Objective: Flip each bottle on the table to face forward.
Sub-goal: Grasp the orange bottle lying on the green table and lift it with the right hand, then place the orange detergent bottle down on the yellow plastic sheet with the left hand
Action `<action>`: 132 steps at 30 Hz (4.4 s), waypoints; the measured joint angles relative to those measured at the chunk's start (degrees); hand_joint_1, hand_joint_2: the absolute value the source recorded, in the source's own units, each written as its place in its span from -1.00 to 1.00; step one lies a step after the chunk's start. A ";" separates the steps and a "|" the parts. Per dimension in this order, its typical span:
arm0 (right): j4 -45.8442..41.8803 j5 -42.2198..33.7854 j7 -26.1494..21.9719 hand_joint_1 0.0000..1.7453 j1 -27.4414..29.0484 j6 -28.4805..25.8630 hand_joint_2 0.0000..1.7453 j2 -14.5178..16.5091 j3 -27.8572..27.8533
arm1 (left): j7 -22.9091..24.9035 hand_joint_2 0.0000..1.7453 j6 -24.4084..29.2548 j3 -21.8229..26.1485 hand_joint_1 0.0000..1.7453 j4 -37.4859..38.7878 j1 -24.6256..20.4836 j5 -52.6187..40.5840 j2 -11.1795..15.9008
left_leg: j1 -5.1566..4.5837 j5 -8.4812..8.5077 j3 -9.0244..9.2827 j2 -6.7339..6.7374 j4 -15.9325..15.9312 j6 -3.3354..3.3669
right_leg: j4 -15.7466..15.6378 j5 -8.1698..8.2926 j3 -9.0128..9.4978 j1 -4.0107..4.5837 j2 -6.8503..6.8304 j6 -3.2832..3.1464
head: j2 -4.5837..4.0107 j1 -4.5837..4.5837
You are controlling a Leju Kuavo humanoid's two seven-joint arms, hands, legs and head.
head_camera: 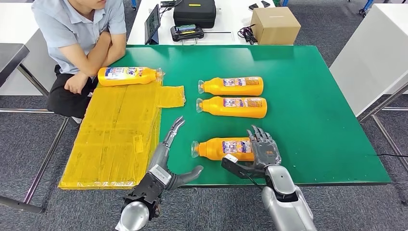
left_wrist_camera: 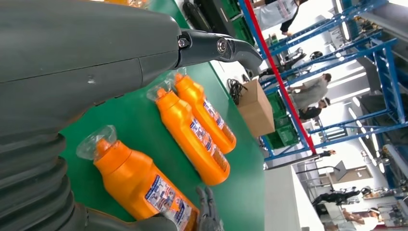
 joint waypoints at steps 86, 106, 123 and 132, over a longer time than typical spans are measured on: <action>-5.21 -49.03 -20.86 1.00 -3.12 13.79 1.00 -1.37 8.68 | -3.69 1.00 -8.44 0.35 -1.00 19.85 -6.19 42.01 -0.63 | 0.23 -0.29 0.44 0.03 -0.01 0.12 | -0.37 -0.11 0.69 0.21 0.06 0.20 | 0.00 0.02; 1.84 -51.09 -24.31 1.00 -5.73 16.84 1.00 2.26 15.25 | -11.06 1.00 -10.43 0.28 -1.00 23.60 -9.28 44.52 -1.01 | 0.25 -0.28 0.40 0.03 -0.01 0.12 | -0.35 -0.10 0.64 0.22 0.06 0.20 | 0.00 0.02; 12.21 -53.12 -26.45 1.00 -8.55 16.42 1.00 5.00 19.44 | -13.74 1.00 -13.12 2.65 0.93 20.03 -8.51 48.46 -1.06 | 0.24 -0.28 0.36 0.04 -0.01 0.11 | -0.35 -0.10 0.57 0.21 0.07 0.20 | 0.00 0.03; 12.86 -54.87 -26.82 1.00 -8.61 16.96 1.00 5.00 19.12 | -13.21 1.00 -13.68 2.19 1.00 19.97 -8.75 47.27 -1.06 | 0.23 -0.28 0.36 0.04 -0.01 0.12 | -0.35 -0.10 0.56 0.21 0.07 0.20 | 0.00 0.04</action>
